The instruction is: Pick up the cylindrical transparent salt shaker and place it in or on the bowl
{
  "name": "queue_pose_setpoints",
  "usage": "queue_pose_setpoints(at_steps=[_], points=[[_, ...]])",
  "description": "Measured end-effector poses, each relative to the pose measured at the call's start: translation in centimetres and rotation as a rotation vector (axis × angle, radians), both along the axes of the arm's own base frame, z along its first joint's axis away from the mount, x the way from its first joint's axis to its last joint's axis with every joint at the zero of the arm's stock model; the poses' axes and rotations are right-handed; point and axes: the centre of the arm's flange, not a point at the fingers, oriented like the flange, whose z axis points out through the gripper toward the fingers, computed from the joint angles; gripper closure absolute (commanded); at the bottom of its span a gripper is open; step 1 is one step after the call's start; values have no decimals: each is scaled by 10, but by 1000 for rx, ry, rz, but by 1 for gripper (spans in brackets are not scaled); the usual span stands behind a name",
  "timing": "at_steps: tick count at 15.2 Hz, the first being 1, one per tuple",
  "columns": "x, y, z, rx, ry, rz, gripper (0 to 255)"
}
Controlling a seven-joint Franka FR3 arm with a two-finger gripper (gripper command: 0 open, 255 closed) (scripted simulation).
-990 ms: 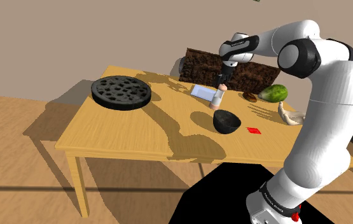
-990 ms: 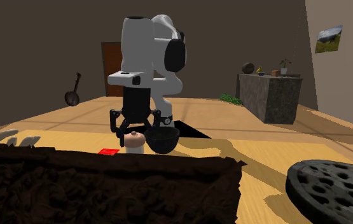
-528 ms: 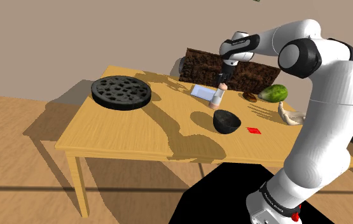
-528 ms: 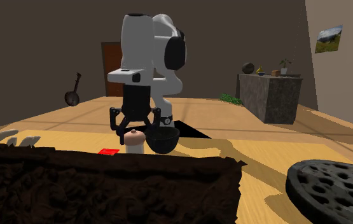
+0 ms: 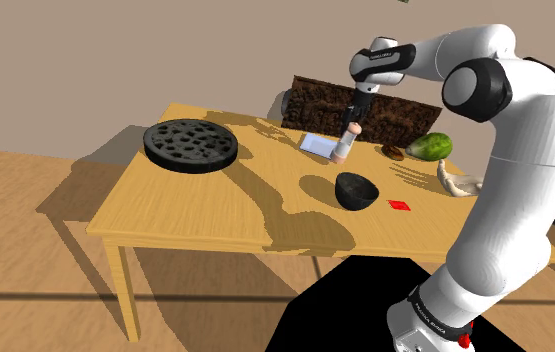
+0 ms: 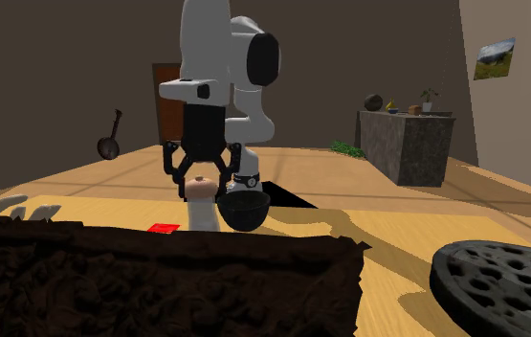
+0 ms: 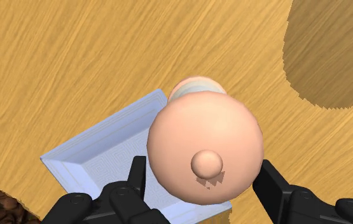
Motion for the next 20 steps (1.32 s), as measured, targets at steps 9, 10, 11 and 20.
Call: queue_pose_setpoints(at_steps=[9, 10, 11, 20], points=[[0, 0, 49, 0, 0, 0, 255], [1, 0, 54, 0, 0, 0, 255], [1, -1, 60, 0, 0, 0, 255], [0, 1, 106, 0, 0, 0, 255]])
